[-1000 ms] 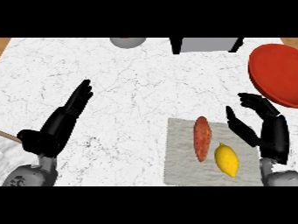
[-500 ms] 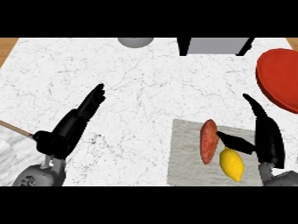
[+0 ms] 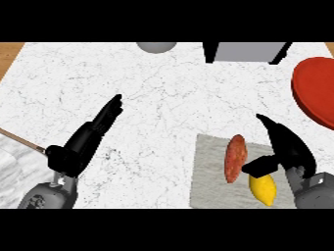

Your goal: Pick the sweet potato from the placemat and place it in the bowl

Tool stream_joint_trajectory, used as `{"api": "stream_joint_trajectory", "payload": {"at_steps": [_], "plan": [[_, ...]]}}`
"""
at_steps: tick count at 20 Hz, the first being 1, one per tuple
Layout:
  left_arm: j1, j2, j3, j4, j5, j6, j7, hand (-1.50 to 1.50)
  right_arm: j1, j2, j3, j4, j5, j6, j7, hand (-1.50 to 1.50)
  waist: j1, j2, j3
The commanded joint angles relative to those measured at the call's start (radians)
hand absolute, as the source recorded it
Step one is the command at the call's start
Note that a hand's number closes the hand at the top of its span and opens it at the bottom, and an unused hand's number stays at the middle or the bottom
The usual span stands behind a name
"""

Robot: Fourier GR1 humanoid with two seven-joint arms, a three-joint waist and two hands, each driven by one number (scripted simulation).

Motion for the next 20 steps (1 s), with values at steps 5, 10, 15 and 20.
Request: {"api": "stream_joint_trajectory", "payload": {"at_steps": [5,10,15,20], "plan": [[-0.041,-0.015,0.008,0.015,-0.002,-0.002,0.026,0.0,-0.227,0.062,-0.041,-0.017,-0.265,0.276,0.419,-1.5,-0.007,0.002,0.005],[-0.008,-0.014,0.017,0.022,-0.005,-0.011,-0.013,0.0,-0.261,0.077,-0.009,0.032,-0.282,0.256,0.456,-1.5,-0.012,0.001,0.006],[-0.015,-0.037,0.016,0.015,-0.023,0.013,0.0,0.0,-0.255,0.114,0.065,0.007,-0.228,0.202,0.493,-1.5,-0.02,-0.002,0.006],[0.005,-0.043,0.011,0.004,-0.02,-0.003,0.005,0.0,-0.283,0.129,0.086,0.037,-0.144,0.174,0.454,-1.5,-0.018,-0.001,0.007]]}}
